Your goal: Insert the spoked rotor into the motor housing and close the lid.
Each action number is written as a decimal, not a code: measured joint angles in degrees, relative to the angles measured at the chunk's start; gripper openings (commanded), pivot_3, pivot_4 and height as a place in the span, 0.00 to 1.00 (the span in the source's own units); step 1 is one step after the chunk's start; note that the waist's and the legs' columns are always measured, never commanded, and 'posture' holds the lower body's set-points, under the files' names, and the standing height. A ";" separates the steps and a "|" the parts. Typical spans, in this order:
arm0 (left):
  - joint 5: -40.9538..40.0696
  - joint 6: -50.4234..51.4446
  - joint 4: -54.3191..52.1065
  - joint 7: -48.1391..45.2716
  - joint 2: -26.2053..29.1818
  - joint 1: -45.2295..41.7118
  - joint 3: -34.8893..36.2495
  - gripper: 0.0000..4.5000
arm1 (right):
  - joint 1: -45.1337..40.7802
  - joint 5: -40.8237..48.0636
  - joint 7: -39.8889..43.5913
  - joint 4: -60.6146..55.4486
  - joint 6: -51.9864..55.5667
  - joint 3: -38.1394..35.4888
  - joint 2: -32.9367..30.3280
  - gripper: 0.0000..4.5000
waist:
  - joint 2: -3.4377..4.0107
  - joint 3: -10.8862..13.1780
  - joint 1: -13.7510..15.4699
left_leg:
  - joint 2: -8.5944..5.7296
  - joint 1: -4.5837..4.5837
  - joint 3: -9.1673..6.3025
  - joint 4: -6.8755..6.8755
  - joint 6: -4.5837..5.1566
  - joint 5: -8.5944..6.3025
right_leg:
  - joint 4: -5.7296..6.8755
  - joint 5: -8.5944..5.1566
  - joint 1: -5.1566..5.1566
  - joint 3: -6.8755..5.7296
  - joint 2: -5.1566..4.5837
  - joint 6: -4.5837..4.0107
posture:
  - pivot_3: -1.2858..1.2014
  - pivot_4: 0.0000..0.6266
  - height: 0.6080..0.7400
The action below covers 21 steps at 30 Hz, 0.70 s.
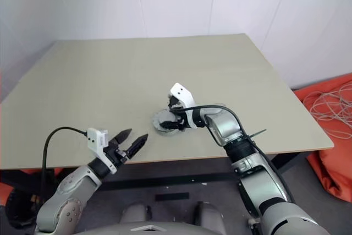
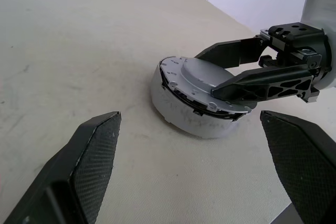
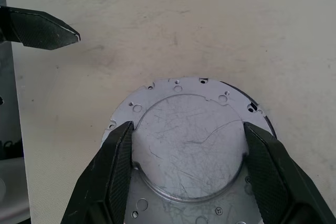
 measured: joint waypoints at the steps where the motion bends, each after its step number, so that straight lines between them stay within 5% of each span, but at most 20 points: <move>1: 0.02 -0.03 0.16 -0.18 0.00 0.00 0.00 1.00 | 0.10 0.12 -0.20 -0.09 -0.01 -0.04 0.01 0.69 | 0.00 0.00 0.00 | 0.00 0.00 0.00 0.00 0.00 0.00 | 0.00 0.00 0.00 0.00 0.00 0.00 | 0.52 0.00 1.00; 21: 0.05 -0.20 2.11 -1.09 0.01 -0.56 0.37 1.00 | 4.50 -0.73 -4.91 -2.34 -9.63 -1.29 1.62 0.69 | 0.00 0.00 -0.02 | 0.00 -0.04 0.01 -0.03 0.00 0.00 | -0.06 0.00 -0.04 0.00 0.00 0.00 | 0.52 0.00 1.00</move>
